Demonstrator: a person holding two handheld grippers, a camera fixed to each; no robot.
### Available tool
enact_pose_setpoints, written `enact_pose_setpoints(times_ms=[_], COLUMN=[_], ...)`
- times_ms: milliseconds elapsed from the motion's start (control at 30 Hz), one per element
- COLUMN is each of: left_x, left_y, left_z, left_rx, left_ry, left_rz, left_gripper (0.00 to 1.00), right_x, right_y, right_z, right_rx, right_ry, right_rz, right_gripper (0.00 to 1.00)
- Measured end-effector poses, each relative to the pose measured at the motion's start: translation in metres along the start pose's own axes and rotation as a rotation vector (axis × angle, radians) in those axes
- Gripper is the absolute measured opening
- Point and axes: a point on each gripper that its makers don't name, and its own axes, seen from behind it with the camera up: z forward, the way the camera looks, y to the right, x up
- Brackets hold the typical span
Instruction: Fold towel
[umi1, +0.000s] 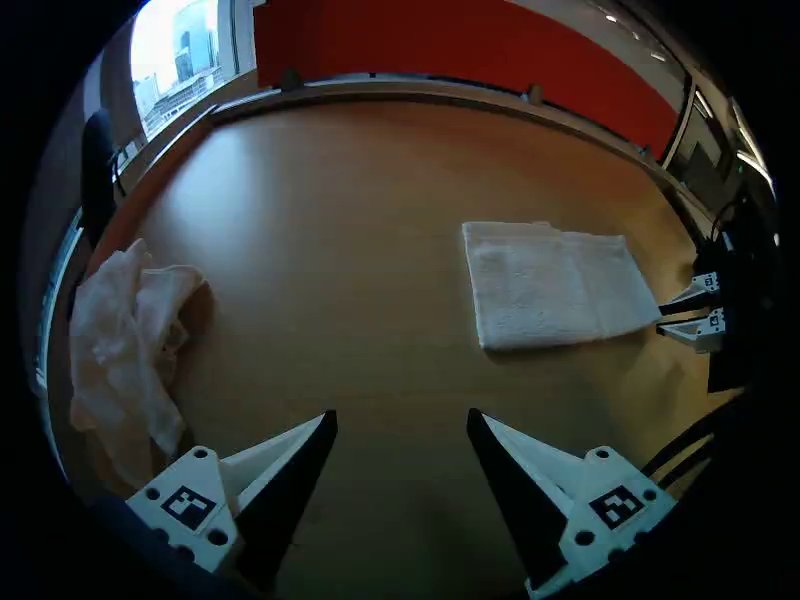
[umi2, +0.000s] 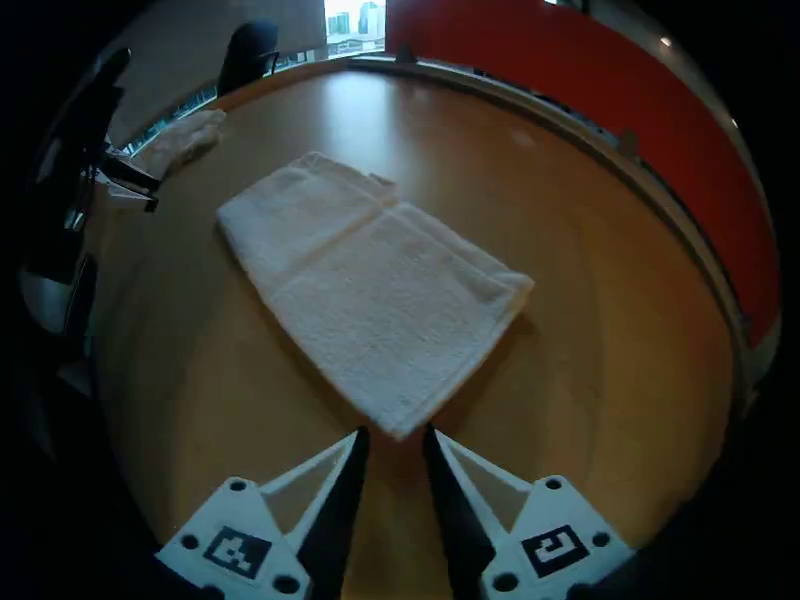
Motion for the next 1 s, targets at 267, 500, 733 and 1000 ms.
enact_pose_setpoints(times_ms=[267, 500, 733, 1000], left_x=[-0.005, -0.005, -0.004, -0.002], left_y=[-0.001, -0.001, 0.001, 0.001], left_z=[-0.001, -0.001, -0.001, 0.000], left_rx=[-0.003, -0.003, -0.006, -0.006], left_ry=[-0.008, -0.010, -0.009, -0.006], left_rz=[-0.015, -0.011, -0.008, -0.009], left_gripper=[0.97, 0.97, 0.97, 0.97], right_x=[0.001, 0.002, 0.002, 0.013], right_y=[0.001, -0.002, -0.003, 0.002], right_z=[0.000, 0.000, 0.000, -0.010], right_rx=[0.009, 0.019, 0.019, -0.006], right_ry=[0.007, 0.007, 0.012, 0.045], right_rz=[0.007, -0.007, 0.008, 0.029], right_gripper=[0.40, 0.24, 0.05, 0.04])
